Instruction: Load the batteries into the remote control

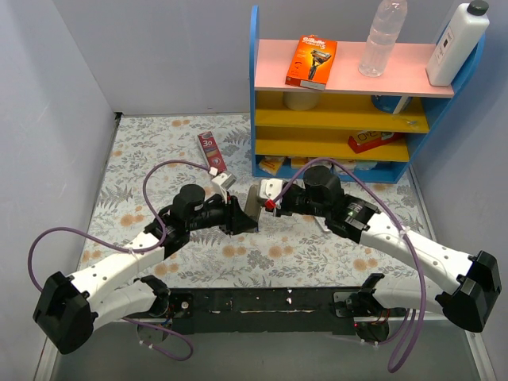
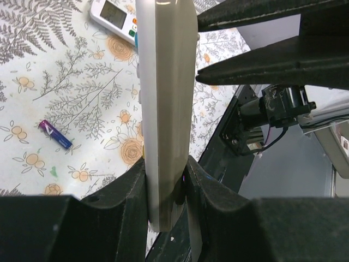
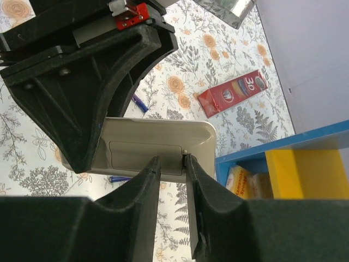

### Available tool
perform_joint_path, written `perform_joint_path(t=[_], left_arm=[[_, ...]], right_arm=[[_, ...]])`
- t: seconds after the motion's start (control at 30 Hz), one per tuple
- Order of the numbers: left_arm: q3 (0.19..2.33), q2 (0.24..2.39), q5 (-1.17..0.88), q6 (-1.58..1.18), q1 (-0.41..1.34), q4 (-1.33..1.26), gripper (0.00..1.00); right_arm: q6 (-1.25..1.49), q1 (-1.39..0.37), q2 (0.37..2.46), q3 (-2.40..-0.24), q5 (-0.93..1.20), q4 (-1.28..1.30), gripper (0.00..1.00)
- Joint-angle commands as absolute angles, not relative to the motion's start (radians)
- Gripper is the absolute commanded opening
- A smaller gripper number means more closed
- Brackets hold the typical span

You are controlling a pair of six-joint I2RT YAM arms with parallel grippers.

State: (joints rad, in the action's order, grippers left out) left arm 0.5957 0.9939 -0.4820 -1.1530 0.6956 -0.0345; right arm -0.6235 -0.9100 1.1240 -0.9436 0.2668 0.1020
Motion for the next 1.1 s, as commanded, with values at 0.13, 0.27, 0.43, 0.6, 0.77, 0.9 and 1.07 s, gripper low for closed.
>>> perform_joint_path(t=[0.13, 0.27, 0.43, 0.6, 0.77, 0.9, 1.07], left_arm=[[0.592, 0.997, -0.476, -1.123, 0.701, -0.215, 0.0], [0.574, 1.032, -0.443, -1.121, 0.701, -0.216, 0.0], [0.565, 1.078, -0.416, -1.123, 0.701, -0.213, 0.0], [0.571, 1.126, -0.365, -1.123, 0.701, -0.184, 0.0], [0.578, 1.15, -0.322, -1.121, 0.701, -0.15, 0.0], [0.586, 1.167, -0.307, -1.114, 0.703, -0.127, 0.0], [0.583, 1.163, -0.311, -1.111, 0.703, -0.111, 0.0]], right_arm=[[-0.424, -0.916, 1.161, -0.773, 0.325, 0.027, 0.23], [-0.362, -0.914, 1.167, -0.703, 0.325, -0.054, 0.17], [-0.327, -0.914, 1.19, -0.638, 0.333, -0.11, 0.11], [-0.304, -0.911, 1.21, -0.614, 0.337, -0.159, 0.08], [-0.285, -0.905, 1.229, -0.598, 0.333, -0.186, 0.07], [-0.267, -0.902, 1.241, -0.581, 0.325, -0.221, 0.06], [-0.252, -0.899, 1.209, -0.578, 0.269, -0.253, 0.13]])
